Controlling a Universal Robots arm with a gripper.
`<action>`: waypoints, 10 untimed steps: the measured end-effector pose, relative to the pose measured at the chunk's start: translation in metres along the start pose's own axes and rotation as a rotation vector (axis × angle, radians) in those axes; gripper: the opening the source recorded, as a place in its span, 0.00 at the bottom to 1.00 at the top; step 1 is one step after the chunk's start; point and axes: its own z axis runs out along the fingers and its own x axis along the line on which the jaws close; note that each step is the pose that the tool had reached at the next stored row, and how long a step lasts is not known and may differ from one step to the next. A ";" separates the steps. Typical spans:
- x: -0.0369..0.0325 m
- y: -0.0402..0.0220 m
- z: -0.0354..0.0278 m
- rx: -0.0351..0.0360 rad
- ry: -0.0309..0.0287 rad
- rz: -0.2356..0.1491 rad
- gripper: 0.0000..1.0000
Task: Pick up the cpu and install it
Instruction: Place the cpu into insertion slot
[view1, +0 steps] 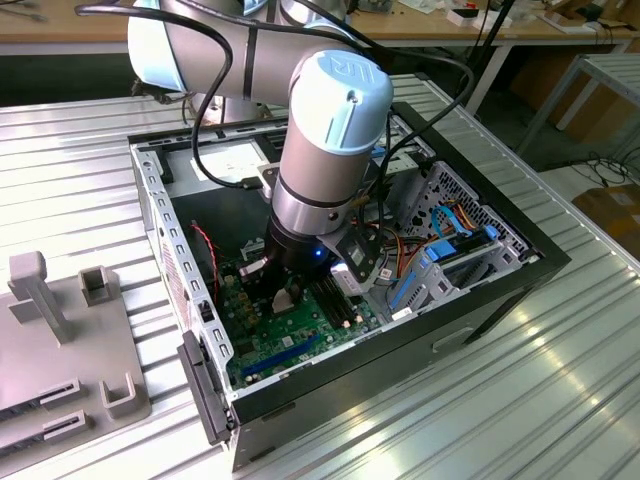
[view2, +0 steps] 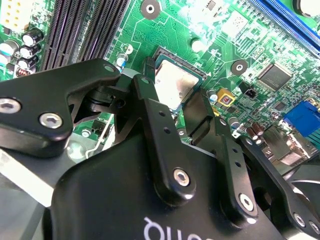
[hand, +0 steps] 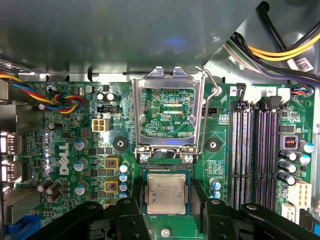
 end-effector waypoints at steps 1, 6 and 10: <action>0.0000 0.0000 0.0000 0.0000 0.0000 0.000 0.47; -0.0003 0.0000 0.0000 0.0001 0.0001 0.000 0.47; -0.0006 0.0000 0.0000 0.0001 0.0001 0.000 0.47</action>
